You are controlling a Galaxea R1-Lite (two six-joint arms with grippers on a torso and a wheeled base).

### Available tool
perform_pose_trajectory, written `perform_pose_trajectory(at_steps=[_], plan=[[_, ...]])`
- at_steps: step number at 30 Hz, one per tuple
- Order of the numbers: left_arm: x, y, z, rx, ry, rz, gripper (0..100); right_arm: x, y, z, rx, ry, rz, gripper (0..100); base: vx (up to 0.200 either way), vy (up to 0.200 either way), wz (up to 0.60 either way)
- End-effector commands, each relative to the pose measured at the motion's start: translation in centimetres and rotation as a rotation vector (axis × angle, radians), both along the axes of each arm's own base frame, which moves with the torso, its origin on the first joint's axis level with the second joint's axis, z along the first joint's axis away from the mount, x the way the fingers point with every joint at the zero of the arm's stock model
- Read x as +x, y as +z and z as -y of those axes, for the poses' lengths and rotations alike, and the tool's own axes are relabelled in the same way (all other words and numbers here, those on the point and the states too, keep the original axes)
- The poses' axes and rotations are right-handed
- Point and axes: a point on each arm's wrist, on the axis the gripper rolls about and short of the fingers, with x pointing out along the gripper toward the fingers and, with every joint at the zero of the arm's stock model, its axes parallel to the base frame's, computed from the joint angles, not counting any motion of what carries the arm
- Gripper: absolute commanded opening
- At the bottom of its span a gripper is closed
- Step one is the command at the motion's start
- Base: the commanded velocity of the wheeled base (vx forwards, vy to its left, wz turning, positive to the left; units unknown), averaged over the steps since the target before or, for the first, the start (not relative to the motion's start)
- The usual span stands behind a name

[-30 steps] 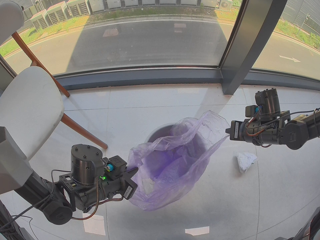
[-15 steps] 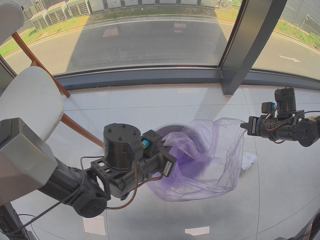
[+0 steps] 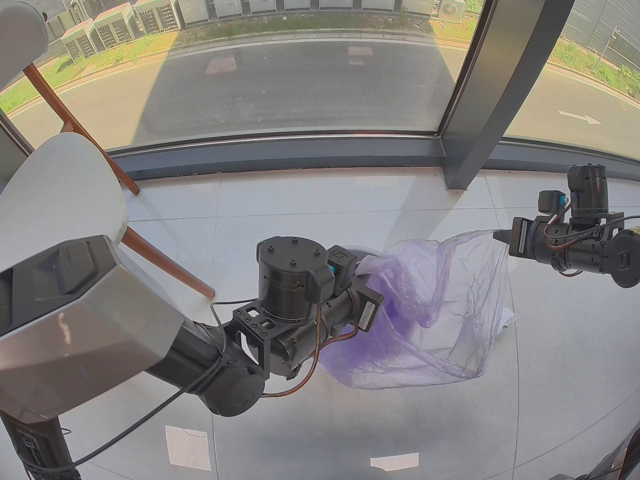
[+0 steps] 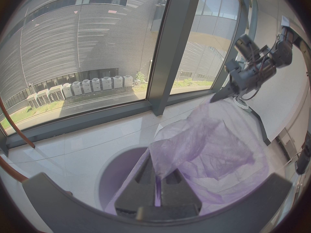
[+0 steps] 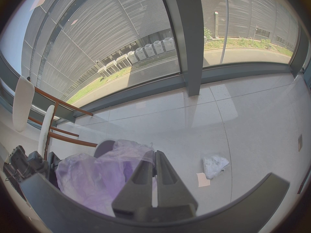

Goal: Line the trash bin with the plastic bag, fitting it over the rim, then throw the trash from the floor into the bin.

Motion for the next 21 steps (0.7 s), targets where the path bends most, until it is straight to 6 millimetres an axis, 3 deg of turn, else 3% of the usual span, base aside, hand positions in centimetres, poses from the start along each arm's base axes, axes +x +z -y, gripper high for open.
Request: perform_pose_trajectory(at_steps=[1, 15, 21], plan=[[1.9, -1.5, -1.4, 0.042, 0.047, -0.016, 0, -0.3, 0.3, -0.2, 0.002, 0.008, 0.01, 0, 0.0, 0.0, 0.0], [5.0, -2.9, -6.1, 0.107, 0.176, -0.033, 0, -1.0, -1.1, -2.0, -0.008, 0.071, -0.041, 0, 0.0, 0.0, 0.0], [4.2, -4.0, -8.4, 0.175, 0.187, -0.072, 0, -2.3, -2.9, -3.7, -0.026, 0.138, -0.106, 0, 0.0, 0.0, 0.0]])
